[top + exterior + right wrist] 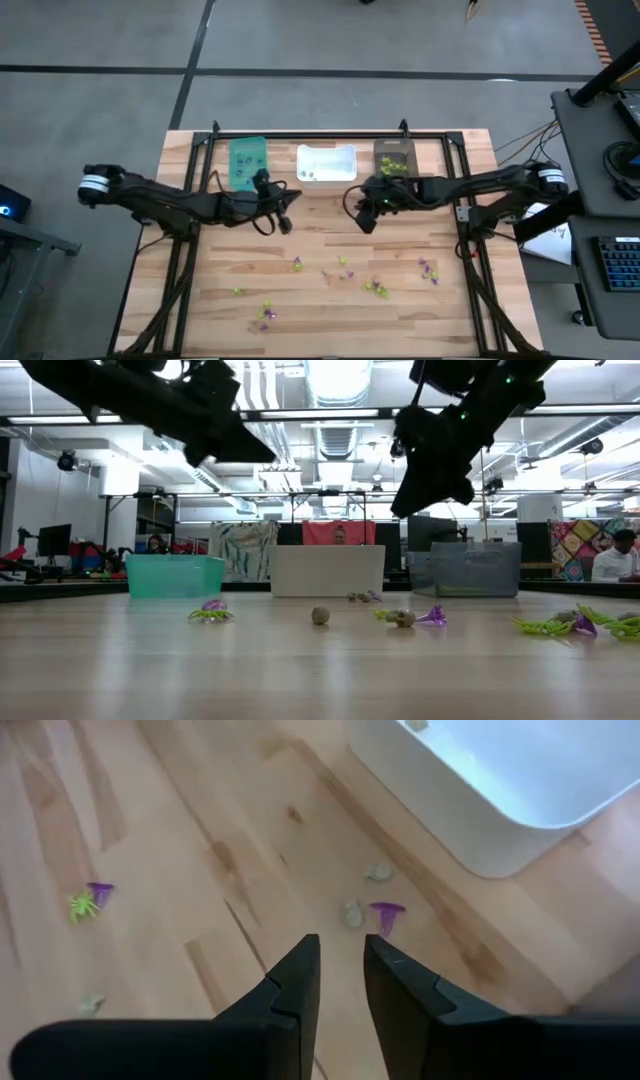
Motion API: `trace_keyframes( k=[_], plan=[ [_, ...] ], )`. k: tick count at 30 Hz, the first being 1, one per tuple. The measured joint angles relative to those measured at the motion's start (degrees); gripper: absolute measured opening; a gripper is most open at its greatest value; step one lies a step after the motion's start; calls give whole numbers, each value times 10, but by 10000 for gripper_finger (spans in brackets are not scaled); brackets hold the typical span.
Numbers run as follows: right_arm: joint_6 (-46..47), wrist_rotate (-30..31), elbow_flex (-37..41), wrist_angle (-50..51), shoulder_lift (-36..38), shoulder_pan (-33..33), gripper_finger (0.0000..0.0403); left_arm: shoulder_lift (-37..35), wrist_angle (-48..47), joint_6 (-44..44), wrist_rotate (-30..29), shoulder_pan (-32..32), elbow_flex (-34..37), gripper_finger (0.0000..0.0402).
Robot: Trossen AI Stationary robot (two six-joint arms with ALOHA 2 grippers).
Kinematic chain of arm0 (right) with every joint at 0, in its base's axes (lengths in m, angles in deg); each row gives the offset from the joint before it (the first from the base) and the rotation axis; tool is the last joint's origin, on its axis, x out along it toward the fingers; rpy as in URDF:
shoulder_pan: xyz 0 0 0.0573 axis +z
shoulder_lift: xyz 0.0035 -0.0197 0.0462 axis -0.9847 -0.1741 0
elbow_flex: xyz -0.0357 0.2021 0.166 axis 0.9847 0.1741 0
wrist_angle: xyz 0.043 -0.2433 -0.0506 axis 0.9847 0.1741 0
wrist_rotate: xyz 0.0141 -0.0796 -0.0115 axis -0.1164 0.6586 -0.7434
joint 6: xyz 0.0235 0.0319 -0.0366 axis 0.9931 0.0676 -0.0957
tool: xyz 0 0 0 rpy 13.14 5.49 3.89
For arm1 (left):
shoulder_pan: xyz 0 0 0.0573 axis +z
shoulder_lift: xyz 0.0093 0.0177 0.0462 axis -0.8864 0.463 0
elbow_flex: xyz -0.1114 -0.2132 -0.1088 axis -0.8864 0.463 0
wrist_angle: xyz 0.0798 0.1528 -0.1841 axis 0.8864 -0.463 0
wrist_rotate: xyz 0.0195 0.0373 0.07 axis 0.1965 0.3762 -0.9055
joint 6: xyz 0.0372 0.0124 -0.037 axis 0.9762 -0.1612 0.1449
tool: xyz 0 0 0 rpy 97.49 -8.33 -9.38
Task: Sort Halloween decoration
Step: Put the white skull toy into the white bin
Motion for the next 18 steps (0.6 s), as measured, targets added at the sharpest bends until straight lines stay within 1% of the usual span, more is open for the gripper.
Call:
trace_keyframes(
  k=[2,4,7,10,12,16,18],
  plan=[
    [1,0,0,-5,-12,-2,70,-25,-32,-3,-25,0,0,0],
    [5,0,0,-13,-23,-3,70,-45,-51,-4,-38,1,0,0],
    [9,0,0,-28,-43,-4,70,-62,-61,-5,-42,0,0,0],
    [6,1,-9,-30,-69,-4,70,-65,-61,-5,-42,0,0,0],
    [-13,6,-19,-37,-92,-4,70,-62,-59,-5,-42,0,0,0],
    [-91,6,-46,-39,-144,-4,70,-48,-61,-5,-42,0,0,0],
    [-183,6,-57,-41,-169,-3,70,-40,-58,-5,-42,0,0,0]
  ],
)
